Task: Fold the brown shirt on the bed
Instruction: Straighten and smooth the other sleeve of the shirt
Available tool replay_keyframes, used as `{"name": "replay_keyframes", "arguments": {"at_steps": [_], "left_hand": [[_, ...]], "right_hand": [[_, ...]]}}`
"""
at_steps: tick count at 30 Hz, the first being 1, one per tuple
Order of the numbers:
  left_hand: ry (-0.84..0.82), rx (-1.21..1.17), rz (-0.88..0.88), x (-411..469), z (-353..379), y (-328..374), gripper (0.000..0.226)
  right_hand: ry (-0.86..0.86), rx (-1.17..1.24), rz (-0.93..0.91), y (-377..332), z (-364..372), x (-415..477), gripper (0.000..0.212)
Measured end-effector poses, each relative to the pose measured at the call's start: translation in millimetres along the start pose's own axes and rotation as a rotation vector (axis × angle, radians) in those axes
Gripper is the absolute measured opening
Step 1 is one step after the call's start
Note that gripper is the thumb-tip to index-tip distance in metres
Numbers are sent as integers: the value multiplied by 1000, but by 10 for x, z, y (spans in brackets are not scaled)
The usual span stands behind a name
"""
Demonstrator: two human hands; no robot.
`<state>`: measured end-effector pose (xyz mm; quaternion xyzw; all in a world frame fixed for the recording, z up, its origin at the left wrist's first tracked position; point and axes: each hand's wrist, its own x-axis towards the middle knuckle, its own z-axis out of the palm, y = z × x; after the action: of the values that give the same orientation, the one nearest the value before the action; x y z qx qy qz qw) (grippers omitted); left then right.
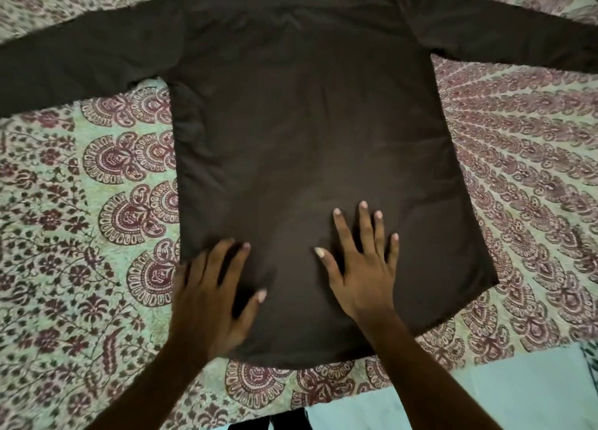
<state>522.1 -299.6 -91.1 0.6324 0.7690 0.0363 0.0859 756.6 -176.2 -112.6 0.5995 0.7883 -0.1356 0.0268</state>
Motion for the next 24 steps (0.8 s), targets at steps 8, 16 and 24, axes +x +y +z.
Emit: {"name": "replay_keyframes", "arguments": {"at_steps": [8, 16, 24], "left_hand": [[58, -3, -119, 1586, 144, -308, 87], [60, 49, -138, 1589, 134, -266, 89], [46, 45, -157, 1616, 111, -222, 91]], "right_hand": [[61, 142, -112, -498, -240, 1674, 71], [181, 76, 381, 664, -271, 1231, 72], [221, 82, 417, 484, -227, 846, 79]]}}
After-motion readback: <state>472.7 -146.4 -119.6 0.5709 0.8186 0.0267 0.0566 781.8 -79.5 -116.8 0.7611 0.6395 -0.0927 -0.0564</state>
